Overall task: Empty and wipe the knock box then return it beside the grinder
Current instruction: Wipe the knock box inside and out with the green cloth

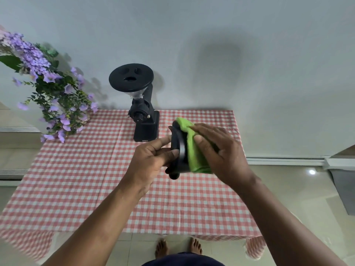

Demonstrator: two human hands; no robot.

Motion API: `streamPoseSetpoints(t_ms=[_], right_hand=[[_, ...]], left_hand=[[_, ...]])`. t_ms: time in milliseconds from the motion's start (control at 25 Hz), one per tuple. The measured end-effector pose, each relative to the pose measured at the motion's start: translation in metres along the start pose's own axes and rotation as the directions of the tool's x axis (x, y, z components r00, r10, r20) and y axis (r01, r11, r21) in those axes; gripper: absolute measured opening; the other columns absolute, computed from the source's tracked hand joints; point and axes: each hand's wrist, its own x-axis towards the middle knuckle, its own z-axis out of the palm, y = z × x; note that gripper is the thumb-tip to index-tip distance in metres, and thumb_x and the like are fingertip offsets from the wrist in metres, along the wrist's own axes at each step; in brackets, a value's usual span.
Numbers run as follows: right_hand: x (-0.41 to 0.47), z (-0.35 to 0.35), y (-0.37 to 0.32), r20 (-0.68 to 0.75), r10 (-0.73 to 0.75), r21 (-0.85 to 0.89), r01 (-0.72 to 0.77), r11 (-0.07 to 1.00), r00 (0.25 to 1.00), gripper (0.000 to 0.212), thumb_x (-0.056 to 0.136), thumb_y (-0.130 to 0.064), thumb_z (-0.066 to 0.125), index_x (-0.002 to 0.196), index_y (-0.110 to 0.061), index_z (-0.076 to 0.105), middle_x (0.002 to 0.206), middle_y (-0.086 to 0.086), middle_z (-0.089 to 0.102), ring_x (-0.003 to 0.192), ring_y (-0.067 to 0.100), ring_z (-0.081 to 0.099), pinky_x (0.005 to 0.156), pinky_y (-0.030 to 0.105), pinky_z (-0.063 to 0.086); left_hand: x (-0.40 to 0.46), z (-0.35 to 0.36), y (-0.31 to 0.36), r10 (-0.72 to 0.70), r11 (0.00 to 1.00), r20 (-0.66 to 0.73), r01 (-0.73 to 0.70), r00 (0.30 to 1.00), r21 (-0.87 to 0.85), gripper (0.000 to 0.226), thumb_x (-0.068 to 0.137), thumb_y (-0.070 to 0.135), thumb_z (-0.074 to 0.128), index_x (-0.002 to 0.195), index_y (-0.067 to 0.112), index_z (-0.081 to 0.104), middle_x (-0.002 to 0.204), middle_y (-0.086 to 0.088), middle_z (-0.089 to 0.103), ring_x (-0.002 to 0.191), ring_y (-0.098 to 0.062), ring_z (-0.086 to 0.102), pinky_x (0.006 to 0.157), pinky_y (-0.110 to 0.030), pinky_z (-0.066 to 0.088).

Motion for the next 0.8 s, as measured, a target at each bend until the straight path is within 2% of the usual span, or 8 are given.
streamPoseSetpoints(t_ms=[80, 160, 280, 360, 440, 560, 680, 800], right_hand=[[0.011, -0.002, -0.004, 0.059, 0.11, -0.052, -0.107, 0.993, 0.992, 0.028, 0.11, -0.032, 0.052, 0.115, -0.02, 0.077, 0.102, -0.009, 0.077, 0.094, 0.012, 0.069, 0.084, 0.032, 0.054], [0.015, 0.004, -0.012, 0.062, 0.105, -0.086, -0.099, 0.991, 0.993, 0.028, 0.111, -0.026, 0.05, 0.101, -0.016, 0.074, 0.084, -0.013, 0.066, 0.079, 0.014, 0.06, 0.071, 0.027, 0.043], [0.009, 0.006, -0.022, 0.003, 0.049, -0.058, -0.049, 0.997, 0.999, 0.028, 0.111, -0.024, 0.05, 0.107, -0.015, 0.076, 0.098, -0.012, 0.07, 0.093, 0.014, 0.062, 0.083, 0.029, 0.048], [0.0, 0.01, -0.033, -0.051, -0.008, -0.101, 0.002, 0.995, 0.999, 0.03, 0.109, -0.025, 0.054, 0.123, -0.012, 0.077, 0.123, 0.0, 0.076, 0.113, 0.019, 0.066, 0.098, 0.038, 0.055], [-0.009, 0.019, -0.046, -0.065, -0.089, -0.158, 0.077, 0.984, 0.994, 0.033, 0.105, -0.027, 0.057, 0.128, -0.012, 0.076, 0.133, 0.005, 0.074, 0.124, 0.022, 0.065, 0.105, 0.047, 0.054], [-0.001, 0.02, -0.043, -0.072, -0.118, -0.112, 0.11, 0.988, 0.99, 0.028, 0.102, -0.03, 0.06, 0.121, -0.017, 0.076, 0.122, -0.002, 0.072, 0.114, 0.02, 0.065, 0.098, 0.053, 0.054], [0.013, 0.011, -0.027, -0.12, -0.085, -0.007, 0.085, 0.996, 0.989, 0.018, 0.1, -0.022, 0.065, 0.11, -0.015, 0.078, 0.111, -0.004, 0.073, 0.105, 0.019, 0.068, 0.091, 0.049, 0.056], [0.018, 0.007, -0.025, -0.077, -0.048, 0.011, 0.049, 0.999, 0.996, 0.012, 0.097, -0.014, 0.065, 0.098, -0.013, 0.077, 0.097, -0.005, 0.073, 0.092, 0.013, 0.068, 0.081, 0.032, 0.056]], left_hand=[[-0.003, 0.002, 0.0, 0.019, 0.998, 0.023, -0.02, 1.0, 0.061, 0.043, 0.095, 0.0, 0.069, 0.135, 0.016, 0.071, 0.094, -0.012, 0.085, 0.073, -0.021, 0.081, 0.073, -0.029, 0.063], [-0.003, 0.003, 0.0, 0.035, 0.996, 0.015, -0.036, 0.999, 0.083, 0.045, 0.094, -0.001, 0.07, 0.134, 0.02, 0.071, 0.099, -0.007, 0.085, 0.089, -0.019, 0.082, 0.085, -0.03, 0.064], [-0.003, 0.007, 0.004, 0.061, 0.994, -0.003, -0.06, 0.998, 0.089, 0.044, 0.095, -0.001, 0.071, 0.129, 0.027, 0.072, 0.096, -0.006, 0.086, 0.091, -0.021, 0.083, 0.083, -0.03, 0.065], [-0.002, 0.007, 0.006, 0.091, 0.988, -0.036, -0.085, 0.995, 0.131, 0.041, 0.097, -0.001, 0.069, 0.122, 0.031, 0.075, 0.088, -0.011, 0.085, 0.079, -0.022, 0.081, 0.074, -0.03, 0.065], [0.0, 0.004, 0.005, 0.14, 0.979, -0.043, -0.132, 0.989, 0.157, 0.034, 0.098, -0.002, 0.067, 0.116, 0.024, 0.079, 0.081, -0.022, 0.08, 0.068, -0.033, 0.073, 0.063, -0.036, 0.063], [0.002, -0.001, 0.002, 0.167, 0.979, -0.003, -0.165, 0.986, 0.123, 0.034, 0.098, -0.005, 0.066, 0.124, 0.015, 0.077, 0.088, -0.019, 0.082, 0.079, -0.051, 0.073, 0.072, -0.054, 0.065], [0.001, -0.003, -0.001, 0.149, 0.986, 0.002, -0.149, 0.989, 0.069, 0.046, 0.096, -0.006, 0.067, 0.139, 0.01, 0.067, 0.106, -0.008, 0.084, 0.092, -0.024, 0.082, 0.081, -0.034, 0.066], [0.0, -0.004, -0.007, 0.155, 0.986, 0.017, -0.156, 0.988, 0.055, 0.05, 0.095, -0.006, 0.067, 0.142, 0.01, 0.064, 0.115, -0.004, 0.083, 0.11, -0.02, 0.079, 0.094, -0.034, 0.063]])
